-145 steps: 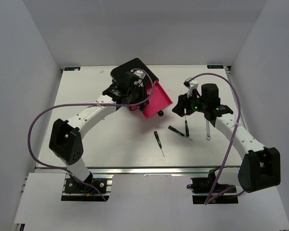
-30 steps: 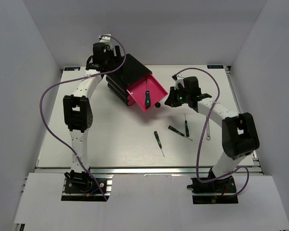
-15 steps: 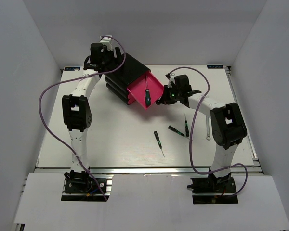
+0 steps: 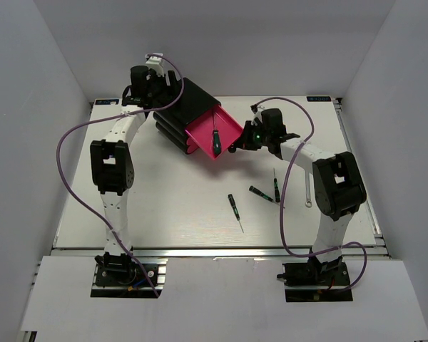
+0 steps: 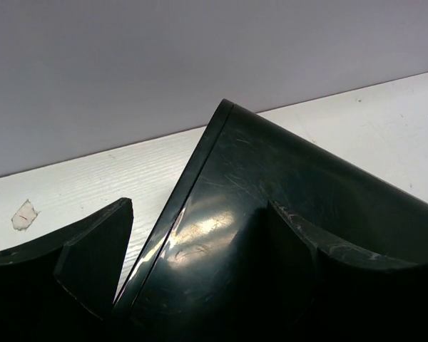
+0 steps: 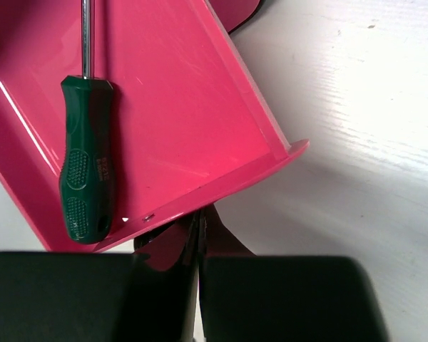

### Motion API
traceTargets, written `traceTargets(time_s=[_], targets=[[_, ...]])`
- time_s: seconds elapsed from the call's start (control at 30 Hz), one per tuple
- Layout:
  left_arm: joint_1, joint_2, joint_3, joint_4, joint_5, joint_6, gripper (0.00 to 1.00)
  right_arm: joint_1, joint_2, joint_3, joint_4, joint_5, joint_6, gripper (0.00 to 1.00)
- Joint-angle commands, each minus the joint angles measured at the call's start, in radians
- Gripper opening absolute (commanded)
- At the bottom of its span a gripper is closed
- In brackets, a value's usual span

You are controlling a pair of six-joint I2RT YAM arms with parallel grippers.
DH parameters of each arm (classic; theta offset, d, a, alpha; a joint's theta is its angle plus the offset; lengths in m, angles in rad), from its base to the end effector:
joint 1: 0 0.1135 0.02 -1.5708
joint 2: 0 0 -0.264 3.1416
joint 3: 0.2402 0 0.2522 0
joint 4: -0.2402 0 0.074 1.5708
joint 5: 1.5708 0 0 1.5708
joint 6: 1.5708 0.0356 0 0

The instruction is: Sort the tools into containers

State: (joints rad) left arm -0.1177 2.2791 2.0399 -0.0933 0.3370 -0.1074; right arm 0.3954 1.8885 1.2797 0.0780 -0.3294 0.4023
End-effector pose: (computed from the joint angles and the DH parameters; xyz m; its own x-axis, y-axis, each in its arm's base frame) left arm 0.5405 -0.0758 0.2791 -0.3674 -0.0584 -0.9282 0.3840 0.8994 -0.2086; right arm 0.3929 0.1765 0.2189 -0.6734 0.1204 -0.7294 -0.3893 0.7810 0.4883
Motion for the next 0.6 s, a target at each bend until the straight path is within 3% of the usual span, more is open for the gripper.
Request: traceTargets(time_s=[0.0, 0.3, 0.57], targets=[[-0.031, -0.004, -0.058, -0.141, 0.109, -0.034, 0.83, 0.025, -0.023, 0.058, 0.25, -0.112, 0.124, 0.0], [-0.034, -0.02, -0.102, -0.126, 0.126, -0.048, 0.83, 0.025, -0.019, 0.104, 0.263, -0.129, 0.259, 0.0], [-0.043, -0.024, -0.124, -0.129, 0.112, -0.052, 0.83, 0.025, -0.015, 0.196, 0.2, -0.134, 0.254, 0.0]])
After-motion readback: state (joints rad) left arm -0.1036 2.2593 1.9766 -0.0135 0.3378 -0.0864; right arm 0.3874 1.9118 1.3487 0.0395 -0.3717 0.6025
